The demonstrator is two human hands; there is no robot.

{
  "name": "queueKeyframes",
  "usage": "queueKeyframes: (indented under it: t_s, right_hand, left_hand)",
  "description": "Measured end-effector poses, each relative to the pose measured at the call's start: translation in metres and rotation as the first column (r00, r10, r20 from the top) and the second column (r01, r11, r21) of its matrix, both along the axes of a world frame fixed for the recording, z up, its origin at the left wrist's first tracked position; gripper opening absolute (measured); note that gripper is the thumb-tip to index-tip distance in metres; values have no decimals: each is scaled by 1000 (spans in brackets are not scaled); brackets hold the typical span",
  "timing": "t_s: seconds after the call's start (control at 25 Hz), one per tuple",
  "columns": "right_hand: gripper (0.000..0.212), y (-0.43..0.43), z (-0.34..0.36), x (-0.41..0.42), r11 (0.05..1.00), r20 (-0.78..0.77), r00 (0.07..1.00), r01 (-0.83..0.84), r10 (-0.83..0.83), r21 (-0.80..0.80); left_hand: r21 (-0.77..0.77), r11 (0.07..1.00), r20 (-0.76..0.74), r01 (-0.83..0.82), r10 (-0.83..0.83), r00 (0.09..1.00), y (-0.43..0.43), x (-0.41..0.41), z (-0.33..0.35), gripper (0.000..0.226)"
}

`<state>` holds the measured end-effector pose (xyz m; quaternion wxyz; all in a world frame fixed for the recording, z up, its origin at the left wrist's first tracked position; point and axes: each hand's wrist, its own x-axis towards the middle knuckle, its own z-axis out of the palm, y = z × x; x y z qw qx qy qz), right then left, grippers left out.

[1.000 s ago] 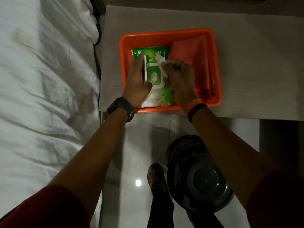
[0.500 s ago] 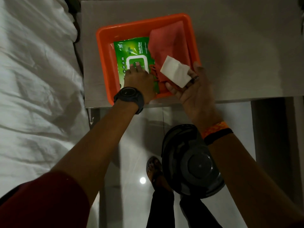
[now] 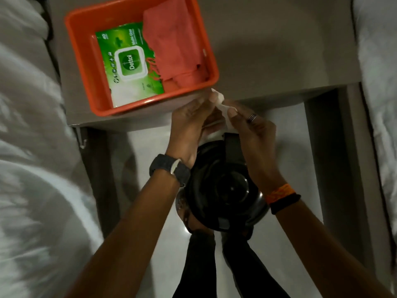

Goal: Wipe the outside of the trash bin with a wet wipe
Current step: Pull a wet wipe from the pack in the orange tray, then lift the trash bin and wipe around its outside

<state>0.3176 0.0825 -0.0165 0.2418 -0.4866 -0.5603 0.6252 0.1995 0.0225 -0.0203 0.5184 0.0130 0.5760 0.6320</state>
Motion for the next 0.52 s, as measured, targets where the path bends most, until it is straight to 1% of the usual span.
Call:
queueKeyframes:
  t_s: [0.08, 0.12, 0.16, 0.24, 0.28, 0.32, 0.36, 0.4, 0.48, 0.52]
  right_hand:
    - [25, 2, -2, 34, 994, -55, 998, 22, -28, -111]
    - [24, 4, -2, 50, 975, -113, 990, 63, -88, -211]
    - [23, 9, -2, 64, 937, -160, 971, 117, -177, -329]
    - [31, 18, -8, 92, 802, -173, 909, 230, -380, -551]
    - [38, 22, -13, 105, 729, -154, 881, 258, -446, -634]
    - [43, 25, -19, 120, 674, -139, 865, 265, -482, -689]
    - [45, 27, -26, 131, 655, -131, 864, 262, -487, -708]
    - [43, 27, -35, 142, 671, -107, 873, 281, -475, -686]
    - [33, 30, -53, 165, 722, -15, 865, 409, -501, -558]
    - [24, 33, -62, 180, 709, 51, 830, 504, -555, -493]
  left_hand:
    - [-5, 1000, 22, -9, 9, 1000, 6, 33, -8, 28]
    - [-15, 1000, 27, -10, 11, 1000, 9, 48, -13, 28]
    - [-21, 1000, 32, -5, 6, 999, 12, 61, -17, 26]
    - [-15, 1000, 67, 28, -27, 997, 18, 86, -27, 20]
    - [-22, 998, 73, 66, -64, 995, 20, 97, -31, 21]
    - [-51, 991, 46, 121, -118, 992, 24, 111, -36, 23]
    - [-96, 981, 4, 169, -169, 986, 27, 123, -42, 26]
    - [-142, 969, -43, 203, -211, 977, 31, 134, -48, 29]
    - [-257, 939, -164, 228, -275, 948, 39, 153, -63, 34]
    - [-323, 909, -294, 264, -362, 885, 45, 159, -73, 37]
